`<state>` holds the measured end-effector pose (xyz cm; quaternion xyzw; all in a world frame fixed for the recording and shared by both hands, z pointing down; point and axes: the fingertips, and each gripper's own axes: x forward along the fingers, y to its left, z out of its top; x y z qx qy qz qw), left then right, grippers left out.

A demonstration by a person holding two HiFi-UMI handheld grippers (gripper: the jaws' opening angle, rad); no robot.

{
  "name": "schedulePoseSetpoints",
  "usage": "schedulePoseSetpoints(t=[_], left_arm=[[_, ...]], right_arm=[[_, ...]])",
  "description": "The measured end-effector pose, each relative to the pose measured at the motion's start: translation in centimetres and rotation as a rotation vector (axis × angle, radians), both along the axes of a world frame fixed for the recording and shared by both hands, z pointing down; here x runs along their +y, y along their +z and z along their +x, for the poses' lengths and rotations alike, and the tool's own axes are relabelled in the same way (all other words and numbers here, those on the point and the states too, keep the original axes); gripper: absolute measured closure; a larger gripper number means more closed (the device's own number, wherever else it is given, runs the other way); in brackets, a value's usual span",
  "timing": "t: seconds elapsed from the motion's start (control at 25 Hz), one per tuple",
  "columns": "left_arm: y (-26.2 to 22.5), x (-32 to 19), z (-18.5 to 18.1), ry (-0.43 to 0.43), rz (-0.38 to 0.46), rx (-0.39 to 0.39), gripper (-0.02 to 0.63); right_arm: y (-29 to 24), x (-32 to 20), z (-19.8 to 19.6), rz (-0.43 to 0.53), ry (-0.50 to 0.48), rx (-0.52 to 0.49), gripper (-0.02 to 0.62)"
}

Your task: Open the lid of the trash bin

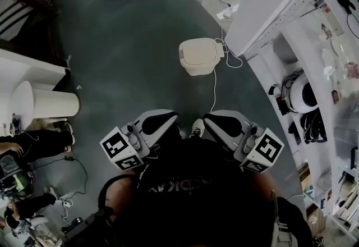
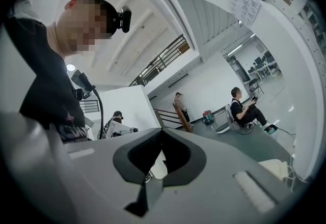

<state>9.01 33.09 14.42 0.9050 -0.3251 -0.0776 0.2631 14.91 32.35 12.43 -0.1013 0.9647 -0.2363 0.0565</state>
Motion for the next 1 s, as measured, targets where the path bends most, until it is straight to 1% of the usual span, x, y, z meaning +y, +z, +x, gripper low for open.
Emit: schedulePoseSetpoints(t=[0.28,0.4,0.52,0.72,1.0], left_arm=[[0.0,-1.0,-1.5,0.002,-0.003,0.006,0.606],[-0.2,-2.1,-2.1,0.022,0.003,0.004,0.606],[-0.5,-2.8,-3.1,0.044,0.016,-0.013,0.606],[-0.2,-4.0,-6.3,0.043,0.030,-0.045,0.606],[0.0,-6.6,-11.3,0.058,0.009,-0.006,0.606]], right_arm=[[-0.8,-0.8,-0.3,0.000,0.045,-0.033,0.588],[-0.5,-1.7,-0.5,0.009,0.083,-0.008,0.588],[-0.4,-2.5,-1.5,0.005,0.117,0.005,0.588],[-0.3,-3.6,-4.4,-0.001,0.149,0.015,0.588],[-0.5,-5.6,-8.5,-0.009,0.196,0.037,0.588]])
